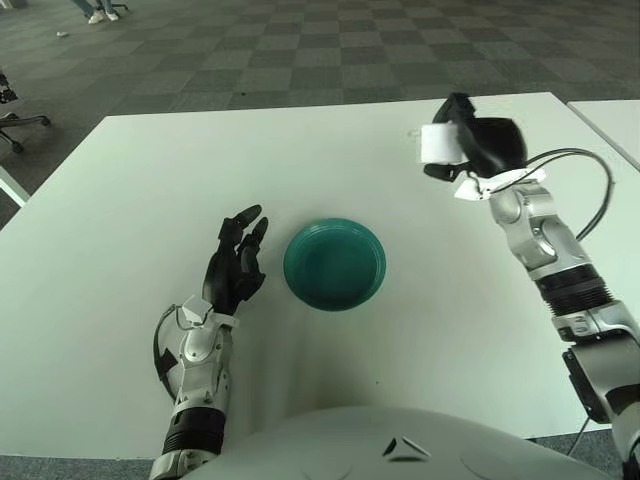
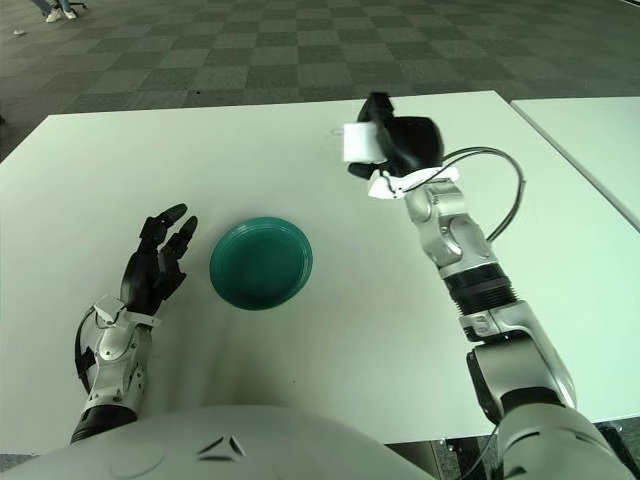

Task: Put the charger into the plate.

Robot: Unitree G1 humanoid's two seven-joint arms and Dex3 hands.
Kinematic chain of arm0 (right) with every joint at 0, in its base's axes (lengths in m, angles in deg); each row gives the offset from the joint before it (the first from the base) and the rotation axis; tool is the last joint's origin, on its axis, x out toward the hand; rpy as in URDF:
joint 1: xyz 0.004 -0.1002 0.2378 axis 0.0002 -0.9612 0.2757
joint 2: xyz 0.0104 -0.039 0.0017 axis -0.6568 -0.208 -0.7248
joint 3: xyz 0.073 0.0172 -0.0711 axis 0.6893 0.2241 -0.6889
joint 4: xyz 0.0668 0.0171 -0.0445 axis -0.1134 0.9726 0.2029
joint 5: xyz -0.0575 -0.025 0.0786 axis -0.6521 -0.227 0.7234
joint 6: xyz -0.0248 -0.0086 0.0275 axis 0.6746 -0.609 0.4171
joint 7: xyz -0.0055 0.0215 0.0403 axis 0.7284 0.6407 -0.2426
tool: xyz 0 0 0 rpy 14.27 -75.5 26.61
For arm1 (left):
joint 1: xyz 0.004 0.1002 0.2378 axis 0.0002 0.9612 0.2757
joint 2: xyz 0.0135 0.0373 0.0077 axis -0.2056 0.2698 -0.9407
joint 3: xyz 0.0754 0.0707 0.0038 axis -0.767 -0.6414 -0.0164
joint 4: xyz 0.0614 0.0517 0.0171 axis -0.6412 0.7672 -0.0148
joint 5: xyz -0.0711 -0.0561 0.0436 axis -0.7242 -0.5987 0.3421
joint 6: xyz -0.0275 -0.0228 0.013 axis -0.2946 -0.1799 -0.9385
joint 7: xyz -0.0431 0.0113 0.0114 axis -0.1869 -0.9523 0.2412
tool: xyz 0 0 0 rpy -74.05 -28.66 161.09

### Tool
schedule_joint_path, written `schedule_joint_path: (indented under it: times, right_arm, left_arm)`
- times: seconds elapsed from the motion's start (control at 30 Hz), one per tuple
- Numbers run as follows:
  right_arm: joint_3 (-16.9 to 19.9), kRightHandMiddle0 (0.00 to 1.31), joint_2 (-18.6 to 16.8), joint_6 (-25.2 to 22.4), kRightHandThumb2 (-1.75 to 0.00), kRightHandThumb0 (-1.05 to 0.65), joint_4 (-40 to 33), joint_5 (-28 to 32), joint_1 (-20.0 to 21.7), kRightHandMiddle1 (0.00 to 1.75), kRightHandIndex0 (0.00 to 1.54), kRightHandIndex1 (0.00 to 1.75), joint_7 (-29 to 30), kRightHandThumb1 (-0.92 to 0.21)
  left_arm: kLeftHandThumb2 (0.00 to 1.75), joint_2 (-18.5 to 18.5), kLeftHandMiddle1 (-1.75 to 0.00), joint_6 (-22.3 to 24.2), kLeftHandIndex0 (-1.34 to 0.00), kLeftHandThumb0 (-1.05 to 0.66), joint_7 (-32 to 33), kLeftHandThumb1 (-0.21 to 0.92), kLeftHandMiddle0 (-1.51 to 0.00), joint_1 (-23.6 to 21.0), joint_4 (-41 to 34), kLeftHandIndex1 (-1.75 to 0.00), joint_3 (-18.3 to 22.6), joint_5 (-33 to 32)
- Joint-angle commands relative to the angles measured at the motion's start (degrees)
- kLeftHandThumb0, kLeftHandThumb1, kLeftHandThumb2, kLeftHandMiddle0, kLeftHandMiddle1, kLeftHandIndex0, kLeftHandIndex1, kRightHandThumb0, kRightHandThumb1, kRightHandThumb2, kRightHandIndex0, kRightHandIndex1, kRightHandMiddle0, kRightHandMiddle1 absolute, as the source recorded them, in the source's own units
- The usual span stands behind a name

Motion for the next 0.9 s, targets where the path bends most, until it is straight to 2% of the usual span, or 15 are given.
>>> schedule_joint_path:
  times: [0.0,0.13,0.27,0.5,0.87]
  right_arm:
    - [-1.3,0.44,-1.2,0.0,-1.02,-0.41,-1.3,-1.4,-0.4,1.75,0.91,1.75,-1.4,-0.55]
    - [-2.1,0.45,-2.2,0.7,-1.05,-0.42,-2.9,-1.7,-0.8,1.75,0.95,1.75,-3.0,-0.53]
    - [-4.9,0.46,-4.4,1.0,-1.07,-0.42,-5.5,-2.6,-0.7,1.75,0.99,1.75,-5.9,-0.51]
    - [-7.5,0.48,-5.1,3.5,-1.10,-0.43,-7.4,-2.9,-1.0,1.75,1.01,1.75,-9.3,-0.49]
    - [-12.3,0.47,-6.1,8.3,-1.08,-0.42,-4.5,-5.1,-2.0,1.75,1.01,1.75,-9.9,-0.50]
  left_arm:
    - [0.84,4.6,-0.02,-1.1,-0.02,-0.96,0.1,0.92,-0.38,3.4,7.4,-1.00,-1.5,-1.4]
    - [0.82,5.4,-0.02,-1.8,-0.04,-0.97,0.5,0.92,-0.38,3.0,8.3,-1.02,-1.7,-0.8]
    - [0.83,6.4,-0.03,-2.1,-0.04,-0.98,1.5,0.92,-0.39,2.5,9.8,-1.03,-1.7,0.0]
    - [0.87,7.5,-0.04,-3.5,-0.02,-1.00,5.4,0.92,-0.42,0.0,15.2,-1.01,-1.2,3.9]
    - [0.90,9.6,-0.04,-4.8,-0.01,-1.00,11.6,0.92,-0.44,-1.7,17.4,-0.99,-2.4,8.7]
